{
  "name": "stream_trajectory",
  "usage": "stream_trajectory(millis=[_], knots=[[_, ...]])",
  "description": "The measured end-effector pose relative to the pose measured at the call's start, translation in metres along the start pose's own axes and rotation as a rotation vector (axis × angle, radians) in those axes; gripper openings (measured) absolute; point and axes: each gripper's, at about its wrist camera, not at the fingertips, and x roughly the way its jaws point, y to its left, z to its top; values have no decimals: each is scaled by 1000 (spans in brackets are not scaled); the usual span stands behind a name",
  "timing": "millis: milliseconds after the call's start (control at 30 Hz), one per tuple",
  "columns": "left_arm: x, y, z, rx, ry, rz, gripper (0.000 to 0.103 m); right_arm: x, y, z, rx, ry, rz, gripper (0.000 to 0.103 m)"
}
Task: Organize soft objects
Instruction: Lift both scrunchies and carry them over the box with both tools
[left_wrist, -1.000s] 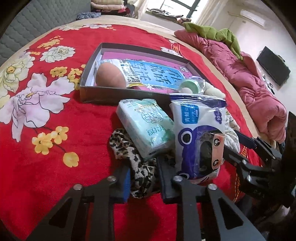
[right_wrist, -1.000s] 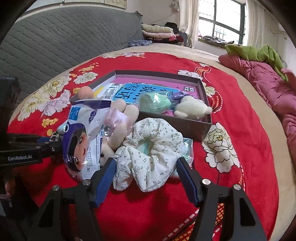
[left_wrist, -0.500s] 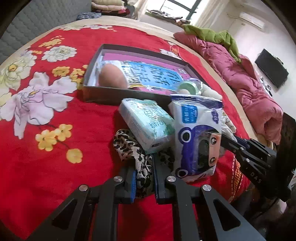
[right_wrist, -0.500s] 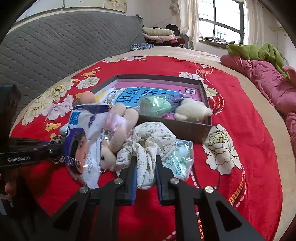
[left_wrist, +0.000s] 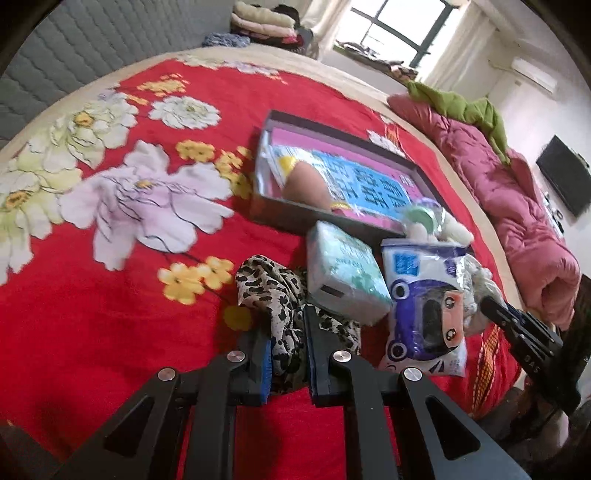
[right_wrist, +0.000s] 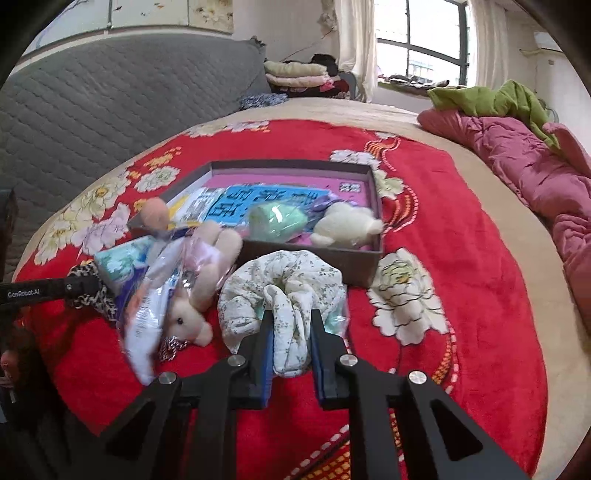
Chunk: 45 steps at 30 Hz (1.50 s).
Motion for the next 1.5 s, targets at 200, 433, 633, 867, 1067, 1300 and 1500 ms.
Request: stream_trajectory(millis=[200, 433, 633, 867, 1067, 1300, 1500], knots=[[-17, 4, 5, -15, -55, 22, 14, -11, -11, 4, 31, -38, -23, 17], [-43, -1, 10, -11, -116, 23, 14, -20, -17, 7, 49, -65, -23, 17], [-57, -15, 15, 3, -149, 25, 14, -24, -13, 9, 38, -85, -17, 17], [-68, -32, 23, 34, -176, 16, 14, -31, -13, 11, 37, -118, -11, 17], [-72, -49, 33, 62, -198, 0, 14, -39, -14, 15, 53, -148, -2, 17], [-70, -71, 41, 92, -204, -21, 14, -47, -10, 21, 38, -187, 4, 17], [-66, -92, 47, 123, -208, -26, 14, -51, -3, 26, 21, -218, 11, 17]])
